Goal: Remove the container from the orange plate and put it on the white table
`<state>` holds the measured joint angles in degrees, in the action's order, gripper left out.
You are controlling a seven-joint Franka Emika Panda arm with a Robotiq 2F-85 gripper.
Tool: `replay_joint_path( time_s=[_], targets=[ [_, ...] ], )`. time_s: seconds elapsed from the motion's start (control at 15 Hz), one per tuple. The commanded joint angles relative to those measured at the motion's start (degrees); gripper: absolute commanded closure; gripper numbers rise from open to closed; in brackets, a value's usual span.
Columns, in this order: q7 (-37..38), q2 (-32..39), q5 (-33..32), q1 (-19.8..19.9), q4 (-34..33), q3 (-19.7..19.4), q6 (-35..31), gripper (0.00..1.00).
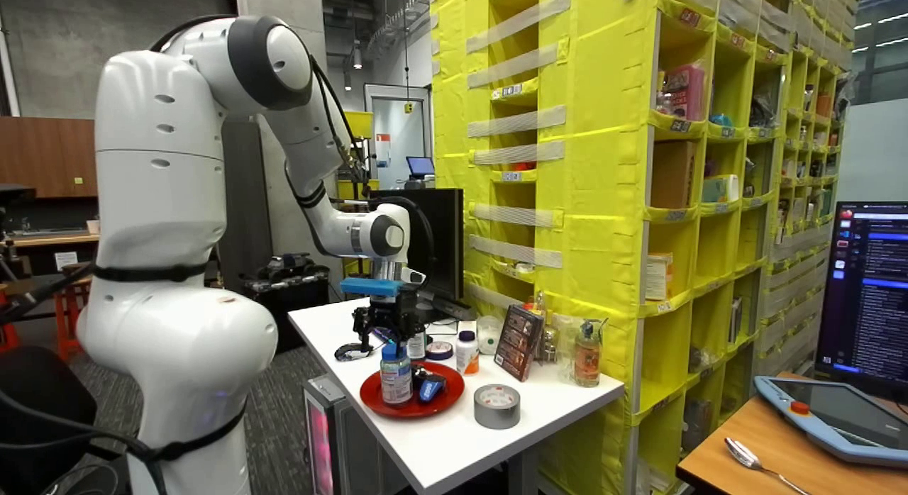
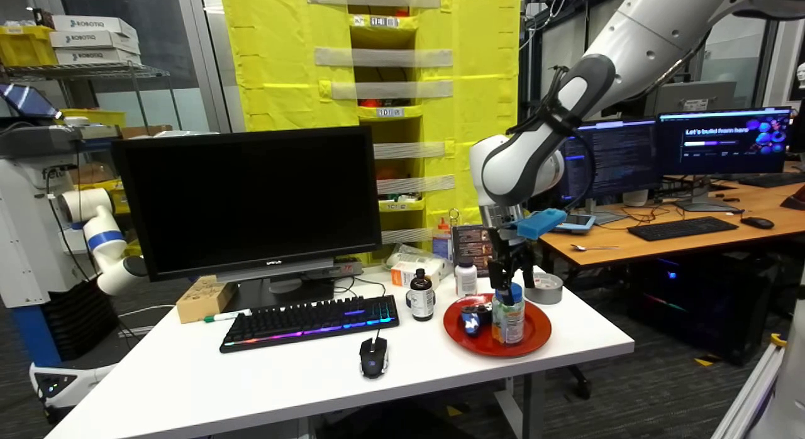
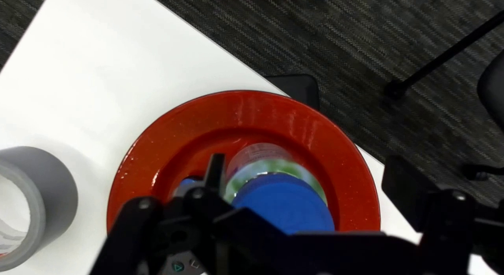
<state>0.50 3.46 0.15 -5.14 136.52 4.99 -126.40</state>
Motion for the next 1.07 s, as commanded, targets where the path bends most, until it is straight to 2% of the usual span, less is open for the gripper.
replay_joint_path(
  time_s=[0.0, 0.07, 0.13, 0.33, 0.67, 0.73, 0.8, 0.87, 1.0],
  targets=[
    [-0.94, 1.56, -0.15, -0.18, -0.33, 0.27, -0.99, 0.0],
    [-1.1, 1.82, -0.09, -0.23, -0.39, 0.36, -1.05, 0.0],
    [-1.04, 1.99, -0.08, -0.37, -0.42, 0.52, -1.15, 0.22],
    [-1.05, 2.08, -0.73, -0.78, -0.54, 0.89, -0.9, 0.39],
    [-0.57, 1.93, -2.0, -1.02, -0.93, 0.96, -0.23, 0.79],
    [-0.56, 1.75, -2.26, -0.98, -0.96, 0.91, -0.05, 0.35],
    [-0.56, 1.63, -2.47, -0.96, -0.95, 0.91, 0.02, 0.42],
    [-0.68, 1.68, -2.48, -0.91, -1.02, 0.89, -0.03, 0.42],
    [-0.69, 1.33, -2.32, -0.89, -0.88, 0.9, 0.29, 0.32]
  ],
)
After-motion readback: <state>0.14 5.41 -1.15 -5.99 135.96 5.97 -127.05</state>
